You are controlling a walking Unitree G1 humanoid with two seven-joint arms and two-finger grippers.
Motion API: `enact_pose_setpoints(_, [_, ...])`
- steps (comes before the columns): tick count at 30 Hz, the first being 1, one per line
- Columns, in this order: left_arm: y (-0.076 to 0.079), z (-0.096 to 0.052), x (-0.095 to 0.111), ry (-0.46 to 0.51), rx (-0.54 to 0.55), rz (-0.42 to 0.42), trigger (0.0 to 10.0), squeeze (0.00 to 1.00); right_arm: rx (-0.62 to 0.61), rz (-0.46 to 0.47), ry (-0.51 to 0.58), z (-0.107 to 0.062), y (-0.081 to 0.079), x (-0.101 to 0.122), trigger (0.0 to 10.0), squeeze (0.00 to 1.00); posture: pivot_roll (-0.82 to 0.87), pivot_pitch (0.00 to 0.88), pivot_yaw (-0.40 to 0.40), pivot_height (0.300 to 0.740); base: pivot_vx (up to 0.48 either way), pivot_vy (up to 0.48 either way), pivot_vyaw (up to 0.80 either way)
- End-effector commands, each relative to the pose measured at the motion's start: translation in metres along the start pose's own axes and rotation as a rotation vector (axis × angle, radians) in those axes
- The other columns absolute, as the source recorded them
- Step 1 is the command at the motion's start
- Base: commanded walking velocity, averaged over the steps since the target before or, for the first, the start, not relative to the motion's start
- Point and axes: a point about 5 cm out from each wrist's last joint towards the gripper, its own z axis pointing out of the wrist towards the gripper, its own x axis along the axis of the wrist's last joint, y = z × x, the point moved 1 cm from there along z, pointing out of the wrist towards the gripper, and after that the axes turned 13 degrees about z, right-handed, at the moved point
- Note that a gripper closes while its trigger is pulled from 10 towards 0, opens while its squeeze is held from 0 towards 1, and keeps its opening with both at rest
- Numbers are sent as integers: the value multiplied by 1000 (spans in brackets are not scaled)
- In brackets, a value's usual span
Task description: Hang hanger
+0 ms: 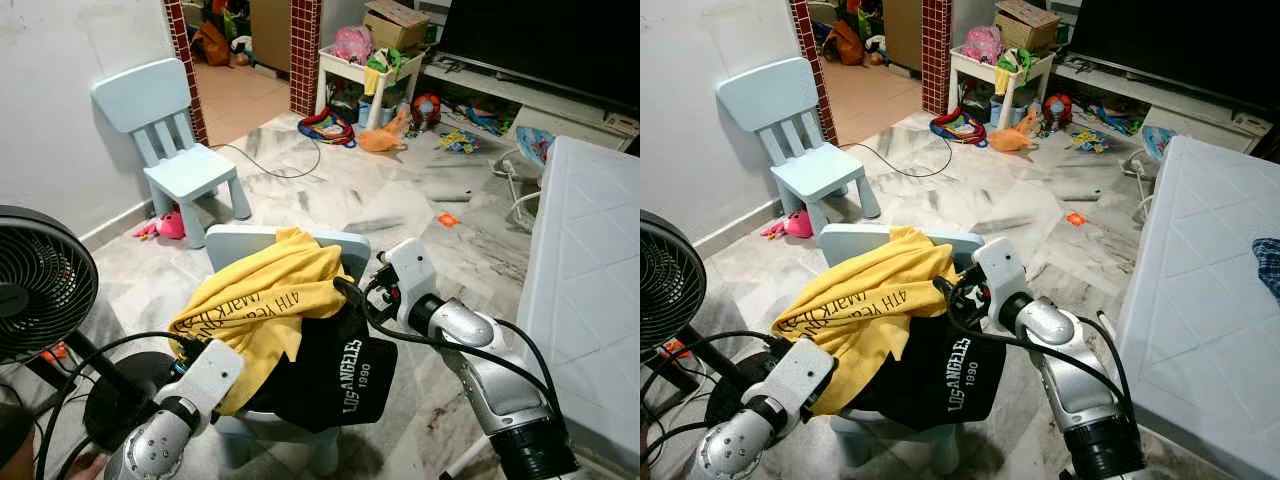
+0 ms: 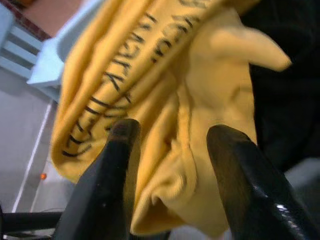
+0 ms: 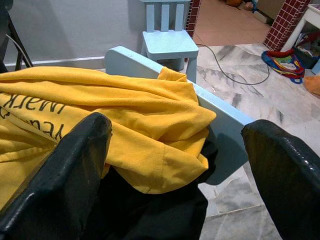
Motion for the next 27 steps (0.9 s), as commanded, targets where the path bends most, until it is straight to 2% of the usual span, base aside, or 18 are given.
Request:
enact_pose_setpoints(1, [4, -1, -2, -10, -51, 14, 10000, 1000, -13, -11, 8, -1, 4, 2, 10000, 0, 10, 32, -55, 740, 0, 0, 0])
enact_pose_setpoints(9, [3, -8, -8, -31, -124, 36, 10000, 1000, -18, -10, 2, -1, 5, 0, 10000, 0, 10, 32, -55, 740, 0, 0, 0])
enact_pose_setpoints(16, [0, -2, -13, -23, -144, 58, 10000, 988, -13, -10, 2, 0, 3, 0, 10000, 0, 16, 36, -52, 740, 0, 0, 0])
enact_pose_setpoints(17, [-2, 3, -16, -20, -153, 65, 10000, 0, -15, -11, 5, 0, 4, 0, 10000, 0, 13, 34, -47, 740, 0, 0, 0])
enact_pose_setpoints(24, [-10, 16, -25, -37, -162, 61, 10000, 0, -30, -9, 13, 0, 6, 2, 10000, 0, 0, 33, -35, 740, 0, 0, 0])
enact_pose_setpoints(26, [-12, 20, -27, -65, -158, 14, 10000, 0, -32, -9, 13, -1, 6, 1, 10000, 0, -1, 33, -33, 740, 0, 0, 0])
enact_pose_setpoints(27, [-13, 23, -28, -83, -157, -37, 10000, 0, -33, -9, 14, -1, 6, 1, 10000, 0, -8, 32, -28, 740, 0, 0, 0])
